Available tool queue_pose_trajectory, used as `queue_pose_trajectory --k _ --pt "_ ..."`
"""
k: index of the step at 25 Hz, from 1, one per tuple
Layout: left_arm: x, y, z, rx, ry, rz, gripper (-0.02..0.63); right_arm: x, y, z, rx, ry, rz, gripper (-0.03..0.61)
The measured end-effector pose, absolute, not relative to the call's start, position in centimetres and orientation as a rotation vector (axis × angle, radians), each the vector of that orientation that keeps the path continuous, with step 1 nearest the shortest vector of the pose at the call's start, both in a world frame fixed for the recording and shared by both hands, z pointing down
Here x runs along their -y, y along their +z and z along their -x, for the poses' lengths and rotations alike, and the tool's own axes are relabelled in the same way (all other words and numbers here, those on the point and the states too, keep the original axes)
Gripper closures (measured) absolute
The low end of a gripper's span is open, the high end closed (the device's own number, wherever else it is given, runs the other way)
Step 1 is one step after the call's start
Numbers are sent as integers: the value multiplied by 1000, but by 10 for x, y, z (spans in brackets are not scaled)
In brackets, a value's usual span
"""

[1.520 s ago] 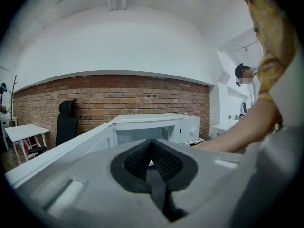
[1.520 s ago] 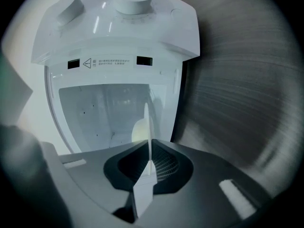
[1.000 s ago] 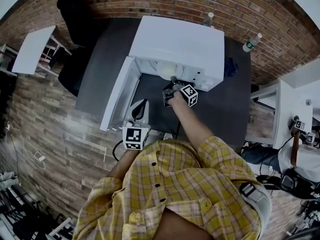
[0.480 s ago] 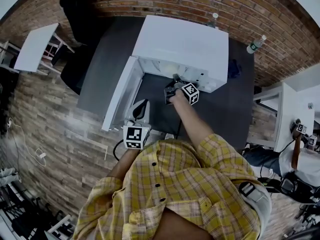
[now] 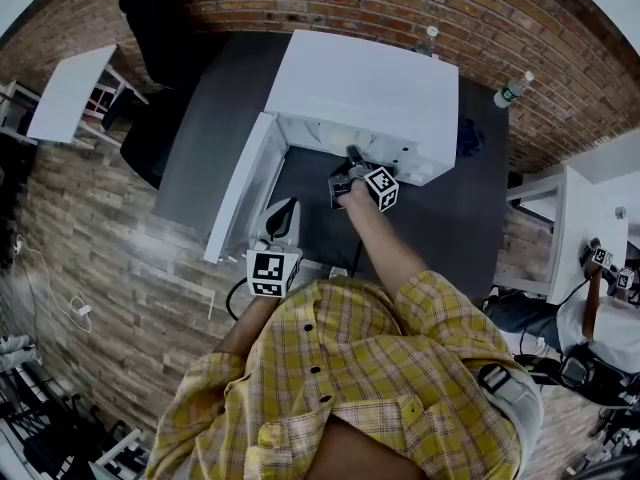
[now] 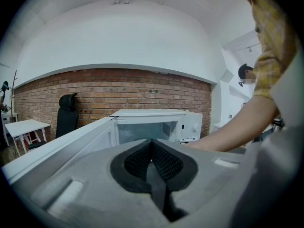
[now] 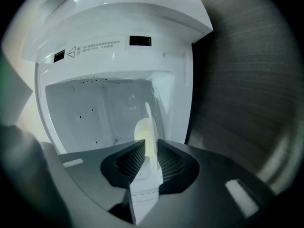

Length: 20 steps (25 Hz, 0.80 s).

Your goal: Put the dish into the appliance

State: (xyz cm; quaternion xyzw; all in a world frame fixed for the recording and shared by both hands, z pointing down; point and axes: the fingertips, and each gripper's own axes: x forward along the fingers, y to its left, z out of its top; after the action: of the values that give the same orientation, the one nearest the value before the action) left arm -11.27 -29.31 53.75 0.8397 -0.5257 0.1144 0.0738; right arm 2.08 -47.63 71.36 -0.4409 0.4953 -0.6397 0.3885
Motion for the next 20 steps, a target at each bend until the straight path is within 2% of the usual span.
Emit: queue_pose_trajectory --k 2,8,20 --pt "292 538 112 1572 343 -2520 612 477 717 -23 -1274 -1616 1123 491" --pt "287 539 111 1558 339 -2526 612 470 716 -23 -1309 -1612 1126 489" --pt "273 535 115 1543 324 -2530 612 459 717 -22 -1391 -1650 1232 423"
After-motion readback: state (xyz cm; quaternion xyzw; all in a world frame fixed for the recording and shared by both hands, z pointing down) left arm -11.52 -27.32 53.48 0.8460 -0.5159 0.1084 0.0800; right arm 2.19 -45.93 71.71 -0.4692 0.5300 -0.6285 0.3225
